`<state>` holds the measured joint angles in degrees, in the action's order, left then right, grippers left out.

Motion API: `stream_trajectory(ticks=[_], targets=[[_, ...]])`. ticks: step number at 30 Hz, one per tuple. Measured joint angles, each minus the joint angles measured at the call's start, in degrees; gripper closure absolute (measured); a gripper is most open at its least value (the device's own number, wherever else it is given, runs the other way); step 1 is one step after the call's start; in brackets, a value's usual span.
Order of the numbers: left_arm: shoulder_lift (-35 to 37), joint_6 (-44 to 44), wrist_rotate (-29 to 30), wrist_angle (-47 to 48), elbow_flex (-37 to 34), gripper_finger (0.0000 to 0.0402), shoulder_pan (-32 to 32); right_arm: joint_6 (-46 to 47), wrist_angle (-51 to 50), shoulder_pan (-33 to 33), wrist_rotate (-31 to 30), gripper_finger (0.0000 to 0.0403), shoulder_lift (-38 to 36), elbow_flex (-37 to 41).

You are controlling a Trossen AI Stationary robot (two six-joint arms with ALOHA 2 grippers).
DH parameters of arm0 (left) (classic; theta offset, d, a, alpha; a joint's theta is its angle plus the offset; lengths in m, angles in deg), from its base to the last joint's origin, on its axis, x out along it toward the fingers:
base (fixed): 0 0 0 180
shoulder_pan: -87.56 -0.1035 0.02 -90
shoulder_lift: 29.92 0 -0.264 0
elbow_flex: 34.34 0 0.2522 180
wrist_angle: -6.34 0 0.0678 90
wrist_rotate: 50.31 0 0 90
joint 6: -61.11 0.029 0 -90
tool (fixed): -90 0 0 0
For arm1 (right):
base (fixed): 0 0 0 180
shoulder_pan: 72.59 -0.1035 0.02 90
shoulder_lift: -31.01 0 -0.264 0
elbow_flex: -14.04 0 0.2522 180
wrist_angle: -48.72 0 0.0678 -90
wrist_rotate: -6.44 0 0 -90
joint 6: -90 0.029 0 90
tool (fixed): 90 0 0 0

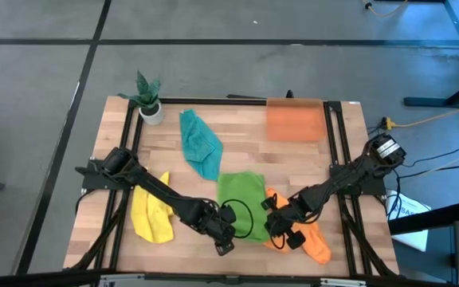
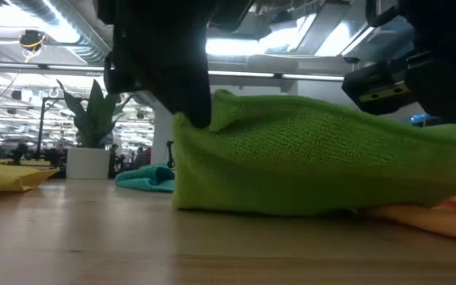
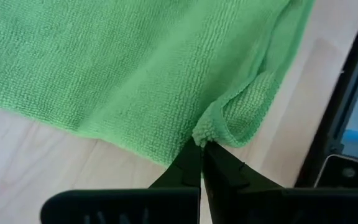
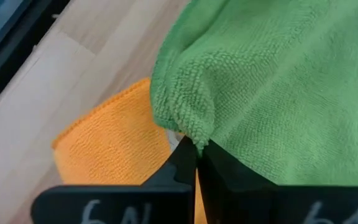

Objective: Roll microfiber towels into tight, uniform cylinder then place into a basket
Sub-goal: Fold the green towel

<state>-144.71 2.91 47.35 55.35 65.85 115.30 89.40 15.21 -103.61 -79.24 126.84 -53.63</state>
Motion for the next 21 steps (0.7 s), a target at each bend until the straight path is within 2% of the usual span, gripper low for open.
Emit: stream_trajectory(ticks=[3, 11, 15, 21], targets=[[0.46, -1.62, -0.62, 0.61, -0.02, 0.0402, -0.46, 2.4, 0.74, 1.07, 1.75, 0.0396, 0.0, 0.0], [1.44, -11.75, -9.0, 1.64, 0.0, 0.0402, -3.14, 11.75, 1.08, 4.7, 11.7, 0.0397, 0.0, 0.0], [1.41, -15.3, -11.2, 1.6, -0.02, 0.0402, -3.49, 18.16, 1.13, 6.53, 13.92, 0.0396, 0.0, 0.0], [1.08, -23.05, -11.8, 4.07, -0.02, 0.0402, -3.47, 27.06, 1.14, 8.5, 14.06, 0.0395, 0.3, 0.0]])
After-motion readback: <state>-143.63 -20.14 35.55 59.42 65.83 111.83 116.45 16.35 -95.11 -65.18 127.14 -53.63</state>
